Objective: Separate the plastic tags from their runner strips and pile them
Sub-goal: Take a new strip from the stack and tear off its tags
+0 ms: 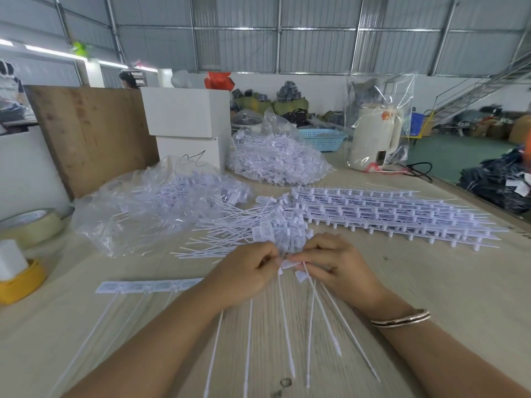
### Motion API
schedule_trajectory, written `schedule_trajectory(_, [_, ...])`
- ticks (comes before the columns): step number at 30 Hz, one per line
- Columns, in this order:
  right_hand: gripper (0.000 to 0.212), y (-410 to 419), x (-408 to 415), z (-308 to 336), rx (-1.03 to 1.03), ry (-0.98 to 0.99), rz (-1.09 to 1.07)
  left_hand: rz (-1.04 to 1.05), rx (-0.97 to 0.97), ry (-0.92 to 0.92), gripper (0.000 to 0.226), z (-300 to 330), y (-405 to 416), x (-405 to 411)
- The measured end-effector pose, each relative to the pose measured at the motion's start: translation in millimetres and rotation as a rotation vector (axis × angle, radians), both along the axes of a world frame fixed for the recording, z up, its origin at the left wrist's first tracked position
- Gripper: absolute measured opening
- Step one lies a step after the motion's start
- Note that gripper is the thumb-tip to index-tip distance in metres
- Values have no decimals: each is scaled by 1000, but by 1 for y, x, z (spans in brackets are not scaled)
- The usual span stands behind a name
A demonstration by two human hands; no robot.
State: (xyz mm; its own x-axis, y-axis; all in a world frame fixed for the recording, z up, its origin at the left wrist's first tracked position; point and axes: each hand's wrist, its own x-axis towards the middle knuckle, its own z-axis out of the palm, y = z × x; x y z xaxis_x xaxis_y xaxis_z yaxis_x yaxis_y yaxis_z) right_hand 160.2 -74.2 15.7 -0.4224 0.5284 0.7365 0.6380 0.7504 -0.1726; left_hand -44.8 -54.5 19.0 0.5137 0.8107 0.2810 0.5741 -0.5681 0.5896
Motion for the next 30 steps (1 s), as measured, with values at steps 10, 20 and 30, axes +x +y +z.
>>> schedule_trajectory(10, [17, 3, -1, -5, -151, -6, -35, -8, 32, 66, 27, -4, 2, -4])
schedule_trajectory(20, [21, 4, 1, -4, -363, 305, 74, -34, 173, 87, 27, -1, -2, 2])
schedule_trajectory(30, [30, 2, 2, -1, -514, 636, 93, -105, 109, -66, 25, 3, -8, 6])
